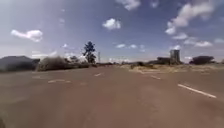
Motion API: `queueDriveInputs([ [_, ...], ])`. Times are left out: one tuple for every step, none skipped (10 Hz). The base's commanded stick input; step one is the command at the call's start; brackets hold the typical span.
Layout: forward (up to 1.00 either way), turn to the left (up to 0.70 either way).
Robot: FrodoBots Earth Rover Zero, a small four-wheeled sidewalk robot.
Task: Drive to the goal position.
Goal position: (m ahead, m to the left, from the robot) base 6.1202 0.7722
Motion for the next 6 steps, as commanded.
queueDriveInputs([
  [1.0, 0.01],
  [1.0, 0.01],
  [1.0, 0.01],
  [1.0, 0.01],
  [1.0, 0.01],
  [1.0, 0.01],
])
